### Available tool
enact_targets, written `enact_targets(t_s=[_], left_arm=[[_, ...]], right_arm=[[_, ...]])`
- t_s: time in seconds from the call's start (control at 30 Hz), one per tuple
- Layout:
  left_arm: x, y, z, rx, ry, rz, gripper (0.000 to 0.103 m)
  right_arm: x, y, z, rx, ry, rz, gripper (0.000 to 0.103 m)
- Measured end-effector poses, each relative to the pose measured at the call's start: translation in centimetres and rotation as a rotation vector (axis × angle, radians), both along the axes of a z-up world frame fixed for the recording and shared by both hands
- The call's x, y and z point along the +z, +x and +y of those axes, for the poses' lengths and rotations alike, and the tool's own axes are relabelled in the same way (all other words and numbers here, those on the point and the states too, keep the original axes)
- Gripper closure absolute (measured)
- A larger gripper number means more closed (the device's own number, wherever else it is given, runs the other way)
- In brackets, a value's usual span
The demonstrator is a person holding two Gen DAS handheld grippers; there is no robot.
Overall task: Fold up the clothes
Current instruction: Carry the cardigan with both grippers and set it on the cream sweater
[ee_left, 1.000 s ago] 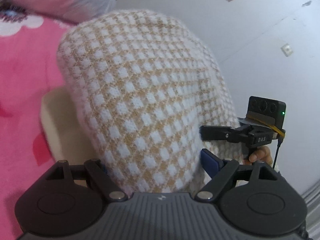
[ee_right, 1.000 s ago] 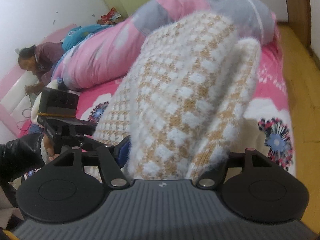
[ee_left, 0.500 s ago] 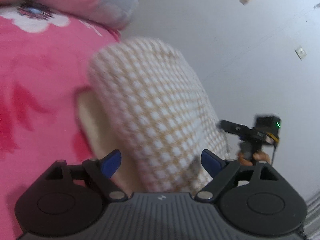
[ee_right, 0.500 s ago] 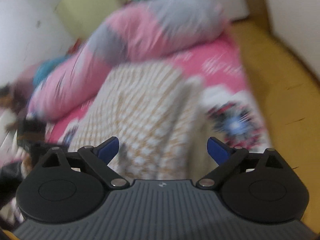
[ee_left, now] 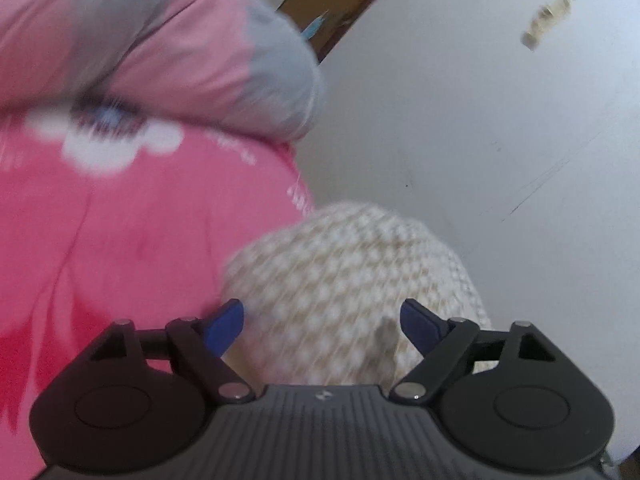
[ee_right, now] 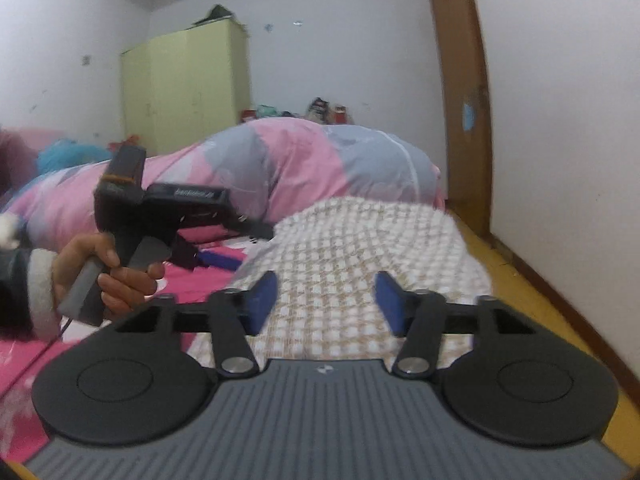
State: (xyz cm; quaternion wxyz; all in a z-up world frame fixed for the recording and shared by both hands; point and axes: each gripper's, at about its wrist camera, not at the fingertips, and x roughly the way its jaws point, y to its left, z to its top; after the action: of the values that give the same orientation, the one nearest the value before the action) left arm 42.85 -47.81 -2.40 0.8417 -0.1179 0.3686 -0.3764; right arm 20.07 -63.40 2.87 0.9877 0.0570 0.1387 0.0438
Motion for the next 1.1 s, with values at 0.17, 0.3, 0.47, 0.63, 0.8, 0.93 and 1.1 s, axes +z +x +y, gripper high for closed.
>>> enact_targets(t_s=[0.17, 0.3, 0.47, 0.63, 0.8, 0.93, 1.1], left_arm=[[-2.7, 0.9, -4.2, 0.02, 0.234, -0.164, 0.011], [-4.3, 1.9, -4.1, 0.032, 0.22, -0.15, 0.0], [-2.0, -1.1, -2.8, 0.058, 0.209, -0.271, 0.008], [2.9, -6.2, -3.0, 0.044, 0.147, -0.563, 0.019], [2.2, -7.7, -9.3, -0.129, 0.364, -0.689, 0.044], [-1.9, -4.2, -12.0, -0.09, 0.546, -0.581, 0.054], [-1.6, -5.1, -11.4, -0.086, 0.522, -0.608, 0.054]], right_arm=[[-4.2, 5.5, -1.1, -0.082, 0.034, 0.091, 0.069], [-5.7, 7.5, -2.3, -0.092, 0.087, 0.105, 0.07], [-5.7, 6.7, -1.5, -0.089, 0.053, 0.063, 0.07], [-4.5, 3.5, -1.9, -0.099, 0.071, -0.029, 0.069], [-2.8, 2.0, -4.1, -0.3, 0.052, -0.078, 0.074], [-5.6, 3.2, -5.6, -0.304, 0.088, 0.043, 0.078], [-6.7, 3.2, -6.0, -0.299, 0.098, 0.031, 0.078]])
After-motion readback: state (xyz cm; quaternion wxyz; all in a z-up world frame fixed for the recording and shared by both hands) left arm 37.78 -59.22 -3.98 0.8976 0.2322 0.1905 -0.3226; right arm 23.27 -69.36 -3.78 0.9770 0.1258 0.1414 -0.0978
